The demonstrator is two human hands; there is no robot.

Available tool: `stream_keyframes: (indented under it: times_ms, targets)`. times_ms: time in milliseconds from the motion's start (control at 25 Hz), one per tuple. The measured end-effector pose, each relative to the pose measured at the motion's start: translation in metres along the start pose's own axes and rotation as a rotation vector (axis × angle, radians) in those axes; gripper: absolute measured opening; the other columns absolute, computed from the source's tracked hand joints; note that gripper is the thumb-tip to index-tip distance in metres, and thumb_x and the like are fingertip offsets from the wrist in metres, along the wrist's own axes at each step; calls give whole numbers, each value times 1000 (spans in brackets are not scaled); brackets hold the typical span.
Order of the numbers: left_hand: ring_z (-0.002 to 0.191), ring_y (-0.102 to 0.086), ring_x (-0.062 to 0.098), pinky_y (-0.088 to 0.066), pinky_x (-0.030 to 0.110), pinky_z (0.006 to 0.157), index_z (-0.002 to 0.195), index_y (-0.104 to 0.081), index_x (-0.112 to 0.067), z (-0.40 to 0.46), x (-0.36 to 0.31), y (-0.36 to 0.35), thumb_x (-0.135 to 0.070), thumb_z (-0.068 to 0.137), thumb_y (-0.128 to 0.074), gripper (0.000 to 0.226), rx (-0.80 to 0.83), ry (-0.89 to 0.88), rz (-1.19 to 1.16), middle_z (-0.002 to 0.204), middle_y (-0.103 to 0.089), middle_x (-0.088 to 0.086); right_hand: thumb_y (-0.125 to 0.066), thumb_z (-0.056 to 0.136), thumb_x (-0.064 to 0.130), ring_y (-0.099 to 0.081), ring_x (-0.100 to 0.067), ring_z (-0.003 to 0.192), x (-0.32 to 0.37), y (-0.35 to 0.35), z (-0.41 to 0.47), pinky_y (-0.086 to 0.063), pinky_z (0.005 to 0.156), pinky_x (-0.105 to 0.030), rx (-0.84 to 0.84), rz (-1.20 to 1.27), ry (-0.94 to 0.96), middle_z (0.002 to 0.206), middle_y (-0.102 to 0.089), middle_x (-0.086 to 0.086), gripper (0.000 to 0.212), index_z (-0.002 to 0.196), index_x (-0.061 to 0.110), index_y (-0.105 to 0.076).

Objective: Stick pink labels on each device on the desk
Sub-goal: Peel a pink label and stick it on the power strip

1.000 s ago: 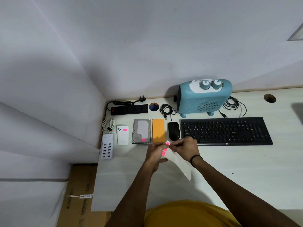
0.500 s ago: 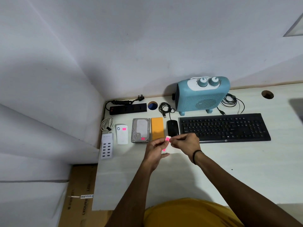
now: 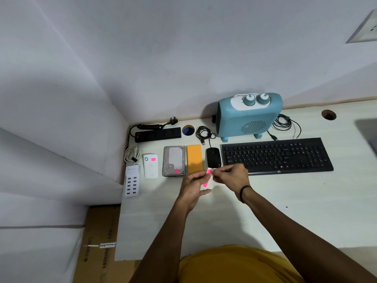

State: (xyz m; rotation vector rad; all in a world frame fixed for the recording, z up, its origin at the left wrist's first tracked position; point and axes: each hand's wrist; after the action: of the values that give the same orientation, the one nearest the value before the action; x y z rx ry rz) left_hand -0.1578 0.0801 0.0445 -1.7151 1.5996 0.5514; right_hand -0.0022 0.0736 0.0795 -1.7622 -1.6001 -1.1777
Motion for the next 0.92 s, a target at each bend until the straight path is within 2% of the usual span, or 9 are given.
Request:
stream_keyframes:
  times_ms: [120, 240, 320, 440, 560, 720, 760, 840, 920]
  targets:
    - [107, -68, 30, -60, 52, 89, 105, -77, -10, -3, -2, -3, -8, 92, -72, 15, -19, 35, -72, 108, -76, 11, -77, 77, 3, -75, -26, 74, -5, 0, 3, -61, 80, -34, 55, 238, -133, 81, -76, -20, 8, 82, -3, -77]
    - [112, -67, 34, -60, 54, 87, 114, -71, -5, -1, 2, -2, -9, 95, -67, 20, -28, 89, -169, 119, -71, 19, -70, 82, -3, -73, -29, 75, -9, 4, 3, -62, 70, -26, 72, 432, -220, 86, -71, -26, 17, 93, -16, -69]
    - [114, -63, 36, -62, 50, 80, 113, -70, -7, 2, 12, 1, -10, 96, -65, 18, -99, 147, -168, 121, -69, 17, -70, 82, -1, -71, -27, 72, -13, 8, 4, -60, 64, -23, 53, 456, -242, 80, -70, -24, 17, 92, -15, -67]
    - [113, -60, 37, -63, 44, 70, 104, -72, -11, 6, 34, 11, -10, 96, -64, 12, -213, 250, -7, 119, -65, 16, -72, 80, 1, -67, -22, 59, -23, 12, 4, -56, 55, -20, 43, 366, -278, 75, -67, -19, 12, 88, -8, -69]
    - [108, -63, 35, -63, 45, 72, 94, -72, -14, 11, 53, 22, -13, 95, -63, 10, -271, 278, 224, 116, -66, 15, -72, 80, 0, -64, -20, 53, -35, 11, 1, -52, 51, -19, 84, 287, -300, 71, -66, -15, 11, 86, -8, -73]
    - [97, -65, 24, -60, 24, 62, 104, -75, -12, 13, 56, 38, -24, 91, -70, 18, -314, 221, 480, 107, -69, 5, -75, 78, 1, -69, -23, 64, -38, 4, 7, -61, 69, -24, 120, 278, -314, 73, -69, -15, 19, 91, -13, -72]
    - [92, -66, 22, -60, 22, 65, 101, -77, -11, 13, 53, 41, -25, 91, -69, 19, -295, 194, 585, 99, -71, 3, -75, 79, 1, -70, -23, 66, -37, 2, 9, -61, 70, -24, 126, 283, -318, 74, -70, -15, 19, 92, -13, -72]
    - [90, -70, 24, -59, 30, 83, 94, -79, -9, 15, 46, 50, -29, 91, -65, 25, -276, 137, 765, 92, -75, 5, -75, 79, 0, -71, -24, 70, -34, -5, 16, -61, 69, -23, 137, 294, -321, 77, -70, -17, 20, 93, -13, -71]
    - [103, -69, 24, -52, 32, 95, 100, -80, -10, 20, 32, 62, -30, 92, -65, 27, -273, 57, 864, 105, -77, 6, -74, 80, -1, -69, -27, 74, -26, -15, 25, -61, 70, -23, 151, 300, -313, 79, -69, -19, 19, 93, -14, -71]
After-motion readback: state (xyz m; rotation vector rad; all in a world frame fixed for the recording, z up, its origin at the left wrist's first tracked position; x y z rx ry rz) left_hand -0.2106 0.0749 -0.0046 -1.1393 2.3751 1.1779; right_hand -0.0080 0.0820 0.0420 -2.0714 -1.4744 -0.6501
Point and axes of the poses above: each hand's wrist, its own z-axis towards the middle knuckle, its own y-axis out of the back of the hand, x = y × z
